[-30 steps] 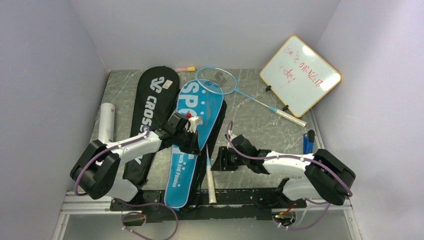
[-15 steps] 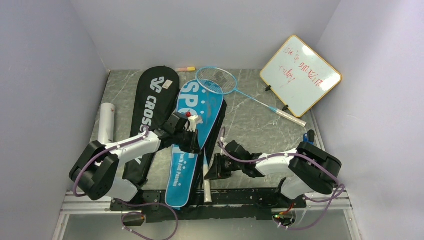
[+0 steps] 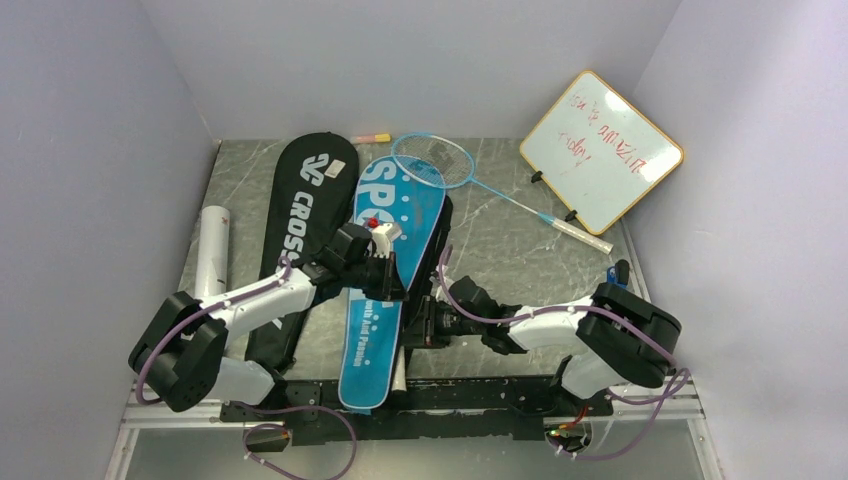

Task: Pack up the badminton gear
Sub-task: Place the racket in the racket bag.

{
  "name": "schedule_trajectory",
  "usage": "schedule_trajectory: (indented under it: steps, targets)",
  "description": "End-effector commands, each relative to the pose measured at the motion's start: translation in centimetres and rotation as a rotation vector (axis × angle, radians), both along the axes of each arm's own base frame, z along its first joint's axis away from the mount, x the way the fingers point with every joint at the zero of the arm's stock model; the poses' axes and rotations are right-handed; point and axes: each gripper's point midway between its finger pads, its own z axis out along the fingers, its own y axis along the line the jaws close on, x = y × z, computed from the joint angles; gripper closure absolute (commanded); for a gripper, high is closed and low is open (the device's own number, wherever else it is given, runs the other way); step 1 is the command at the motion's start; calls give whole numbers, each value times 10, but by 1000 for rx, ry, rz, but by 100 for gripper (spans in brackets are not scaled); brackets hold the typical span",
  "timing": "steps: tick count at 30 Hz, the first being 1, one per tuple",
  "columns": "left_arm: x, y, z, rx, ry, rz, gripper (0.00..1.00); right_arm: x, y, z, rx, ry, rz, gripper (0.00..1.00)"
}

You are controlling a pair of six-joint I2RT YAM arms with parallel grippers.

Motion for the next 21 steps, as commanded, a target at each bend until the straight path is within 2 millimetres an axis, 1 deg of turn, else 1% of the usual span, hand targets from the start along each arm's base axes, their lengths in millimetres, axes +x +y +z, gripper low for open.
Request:
schedule_trajectory:
  steps: [1, 4, 7, 9, 11, 13, 16, 17, 19, 21]
  targets:
    - [-16, -16, 22, -105, 5, -72, 95, 35, 31, 57, 209, -182, -57, 96]
    - [-18, -16, 23, -103, 1, -76, 95, 46, 30, 54, 198, -222, -99, 96]
    - [-22, -22, 35, -178, 14, -77, 95, 50, 32, 51, 224, -233, -120, 98]
    - [-24, -29, 46, -249, 30, -74, 95, 47, 39, 54, 275, -231, -97, 99]
    - [-26, -33, 57, -317, 47, -58, 95, 45, 43, 64, 359, -246, -84, 97]
    - [-29, -33, 62, -370, 60, -34, 95, 43, 45, 75, 447, -268, -81, 96]
    - [-28, -32, 73, -448, 62, 0, 95, 42, 50, 80, 514, -272, -63, 96]
    - [-27, -33, 79, -482, 55, 3, 95, 40, 52, 80, 533, -272, -50, 95]
    - [-27, -30, 83, -520, 75, 19, 95, 35, 57, 79, 565, -267, -13, 91]
    - [-25, -27, 85, -536, 74, 26, 95, 34, 58, 74, 571, -247, -8, 82]
